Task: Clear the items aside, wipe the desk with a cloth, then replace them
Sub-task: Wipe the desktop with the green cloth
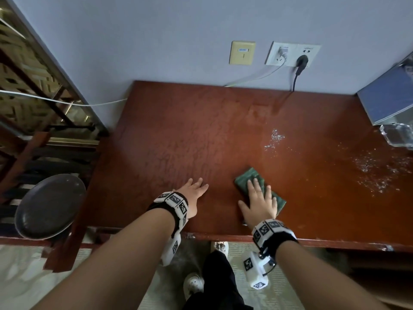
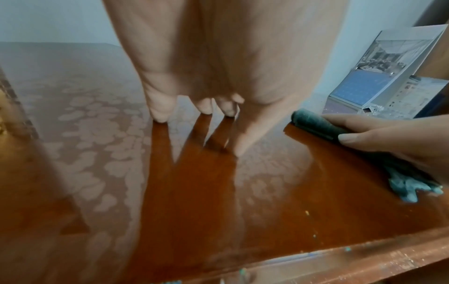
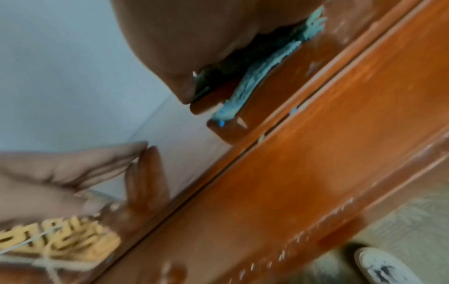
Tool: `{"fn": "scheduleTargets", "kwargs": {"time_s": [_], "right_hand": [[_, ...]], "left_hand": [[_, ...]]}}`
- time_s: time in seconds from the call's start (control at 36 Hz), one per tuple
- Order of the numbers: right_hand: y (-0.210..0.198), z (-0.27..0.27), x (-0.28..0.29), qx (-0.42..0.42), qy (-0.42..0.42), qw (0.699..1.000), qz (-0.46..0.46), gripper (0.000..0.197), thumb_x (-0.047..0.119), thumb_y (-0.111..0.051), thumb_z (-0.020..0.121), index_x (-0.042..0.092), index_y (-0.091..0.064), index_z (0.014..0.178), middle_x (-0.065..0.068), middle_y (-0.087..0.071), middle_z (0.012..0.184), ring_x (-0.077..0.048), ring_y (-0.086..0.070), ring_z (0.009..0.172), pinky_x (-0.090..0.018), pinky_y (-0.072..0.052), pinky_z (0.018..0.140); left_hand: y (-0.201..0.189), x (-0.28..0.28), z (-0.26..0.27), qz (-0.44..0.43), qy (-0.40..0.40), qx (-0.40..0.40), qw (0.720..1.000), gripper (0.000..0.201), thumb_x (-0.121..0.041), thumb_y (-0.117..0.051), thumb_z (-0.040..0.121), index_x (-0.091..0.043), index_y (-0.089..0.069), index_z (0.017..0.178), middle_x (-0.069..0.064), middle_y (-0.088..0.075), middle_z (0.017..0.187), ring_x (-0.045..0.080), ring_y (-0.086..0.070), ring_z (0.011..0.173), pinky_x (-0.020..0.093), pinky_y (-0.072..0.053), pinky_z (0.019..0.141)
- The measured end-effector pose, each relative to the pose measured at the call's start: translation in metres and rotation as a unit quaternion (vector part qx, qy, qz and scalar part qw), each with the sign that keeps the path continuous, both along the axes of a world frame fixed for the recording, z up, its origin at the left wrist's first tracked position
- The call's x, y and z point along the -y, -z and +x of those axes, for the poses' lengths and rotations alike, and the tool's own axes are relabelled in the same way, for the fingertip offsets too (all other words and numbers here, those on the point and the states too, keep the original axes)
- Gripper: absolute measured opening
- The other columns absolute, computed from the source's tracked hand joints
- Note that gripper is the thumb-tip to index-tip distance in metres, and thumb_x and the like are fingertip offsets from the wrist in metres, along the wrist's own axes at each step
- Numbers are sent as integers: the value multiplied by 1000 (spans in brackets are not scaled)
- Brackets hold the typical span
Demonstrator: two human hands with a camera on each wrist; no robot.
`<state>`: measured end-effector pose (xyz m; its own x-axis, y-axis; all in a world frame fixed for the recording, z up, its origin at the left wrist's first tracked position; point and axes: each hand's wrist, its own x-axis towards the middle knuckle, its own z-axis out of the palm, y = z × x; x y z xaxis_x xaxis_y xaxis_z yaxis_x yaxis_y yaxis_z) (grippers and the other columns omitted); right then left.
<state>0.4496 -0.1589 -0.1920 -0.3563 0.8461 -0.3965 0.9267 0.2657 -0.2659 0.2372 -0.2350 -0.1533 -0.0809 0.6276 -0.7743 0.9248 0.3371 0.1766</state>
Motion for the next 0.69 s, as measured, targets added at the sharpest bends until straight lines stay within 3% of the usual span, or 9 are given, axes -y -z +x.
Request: {"fn": "scheduleTargets", "kwargs": {"time_s": [0.08, 0.14, 0.19, 0.22, 0.28, 0.33, 0.39, 0.5, 0.69], "right_hand": [[-1, -16, 23, -43, -63, 997, -13, 66, 49, -41, 95, 43, -6, 150, 26, 7, 155, -19, 13, 146, -49, 1, 117], [-5, -23, 36, -56, -133, 989, -17, 60, 46, -39, 97, 45, -9, 149, 28, 6, 154, -18, 14, 146, -48, 4, 117], [-3, -23, 45, -72, -199, 977, -25, 56, 42, -37, 98, 47, -11, 148, 29, 5, 153, -16, 16, 145, -46, 8, 116], [-2, -22, 48, -83, -227, 970, -32, 54, 40, -36, 99, 48, -13, 147, 30, 3, 152, -14, 17, 144, -46, 9, 116], [-1, -16, 51, -105, -281, 953, -45, 52, 38, -37, 99, 49, -18, 146, 32, 1, 151, -12, 18, 143, -46, 10, 117], [-2, -10, 49, -111, -326, 937, -53, 50, 37, -39, 99, 49, -23, 145, 32, -3, 151, -12, 17, 143, -43, 11, 115], [-4, -1, 46, -115, -357, 925, -58, 48, 36, -41, 98, 48, -28, 143, 31, -6, 151, -11, 16, 143, -40, 12, 113], [-4, 25, 43, -121, -381, 914, -69, 46, 33, -46, 98, 45, -36, 141, 30, -14, 152, -10, 11, 145, -38, 10, 114], [-3, 71, 22, -172, -294, 934, -109, 43, 17, -47, 93, 36, -53, 132, 29, -31, 143, -6, -6, 143, -38, -5, 118]], "left_hand": [[-11, -1, 0, 31, -43, 10, 999, 100, 17, -39, 88, -34, 11, 157, -4, 8, 167, 25, -14, 152, 39, -40, 108], [-11, -3, -5, 58, -90, 1, 994, 100, 14, -39, 90, -42, 14, 155, 5, -17, 165, 28, -54, 127, 29, -50, 79], [-11, -2, -8, 85, -118, 2, 989, 99, 9, -41, 93, -46, 14, 153, 9, -50, 147, 25, -67, 95, 29, -52, 67], [-12, -1, -8, 95, -128, 2, 987, 99, 8, -41, 93, -47, 14, 153, 7, -54, 142, 23, -67, 91, 31, -54, 69], [-11, 0, -6, 110, -127, -2, 986, 99, 9, -42, 93, -48, 11, 154, -1, -38, 156, 24, -63, 111, 34, -55, 87], [-9, 0, -1, 110, -100, 0, 989, 99, 12, -43, 92, -44, 10, 155, -6, -15, 165, 24, -39, 142, 36, -42, 109], [-5, -2, 5, 105, -73, 0, 992, 103, 14, -46, 90, -43, 12, 154, -7, -3, 167, 23, -11, 153, 46, -26, 120], [1, -8, 15, 76, -63, -23, 995, 104, 11, -49, 92, -47, 14, 153, -12, 8, 166, 21, 3, 153, 60, -16, 119], [7, -18, 26, 80, -56, -10, 995, 104, 11, -44, 91, -51, 13, 151, -14, 11, 165, 19, 8, 153, 60, -13, 119]]}}
